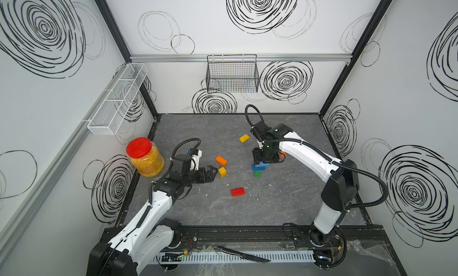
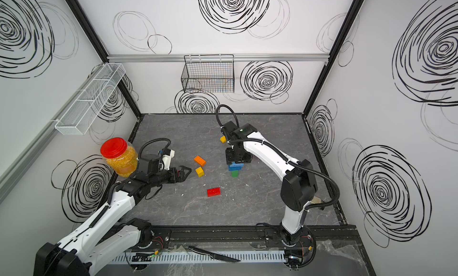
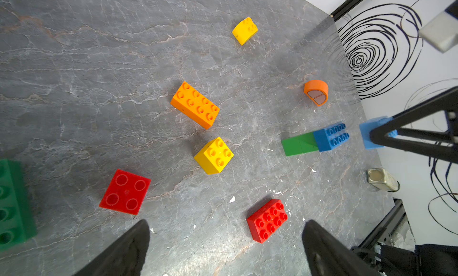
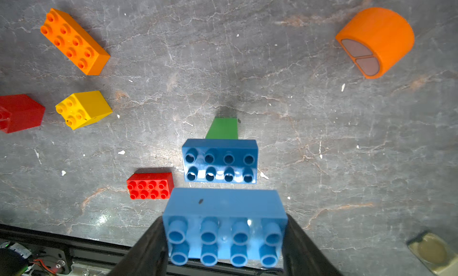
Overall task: Assemble an ice cream with lego
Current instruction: Assemble the lego brick with the lego brick.
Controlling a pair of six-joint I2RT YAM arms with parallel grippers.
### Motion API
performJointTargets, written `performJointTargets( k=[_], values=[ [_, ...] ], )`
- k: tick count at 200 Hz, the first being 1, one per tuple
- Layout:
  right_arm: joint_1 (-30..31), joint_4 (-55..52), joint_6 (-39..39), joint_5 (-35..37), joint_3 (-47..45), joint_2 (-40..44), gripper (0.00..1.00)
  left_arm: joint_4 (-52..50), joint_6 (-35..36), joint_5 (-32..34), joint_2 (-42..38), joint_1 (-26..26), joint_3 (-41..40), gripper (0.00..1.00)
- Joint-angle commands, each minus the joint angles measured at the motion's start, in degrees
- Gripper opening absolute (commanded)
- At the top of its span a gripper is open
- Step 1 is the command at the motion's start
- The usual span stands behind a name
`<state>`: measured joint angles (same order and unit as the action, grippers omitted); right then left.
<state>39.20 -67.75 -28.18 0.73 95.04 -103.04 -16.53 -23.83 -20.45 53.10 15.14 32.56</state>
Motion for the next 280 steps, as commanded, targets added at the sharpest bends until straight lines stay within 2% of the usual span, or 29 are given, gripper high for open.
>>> performJointTargets(
  k=[1,71,280],
  values=[
    [-0.77,-4.33,2.93,-0.62,3.43,-2.33,0.52,1.59,-0.07,-0.08,0.39,0.31,0.02,0.99],
    [-1.76,-5.68,2.18,-1.12,6.73,-6.97,0.53,1.64,-0.07,-0.38,0.99,0.24,0.02,0.99],
    [-0.09,-3.63,1.60,-1.52,6.05,-8.77,0.53,1.65,0.02,-0.23,0.73,-0.01,-0.03,0.99]
  ],
)
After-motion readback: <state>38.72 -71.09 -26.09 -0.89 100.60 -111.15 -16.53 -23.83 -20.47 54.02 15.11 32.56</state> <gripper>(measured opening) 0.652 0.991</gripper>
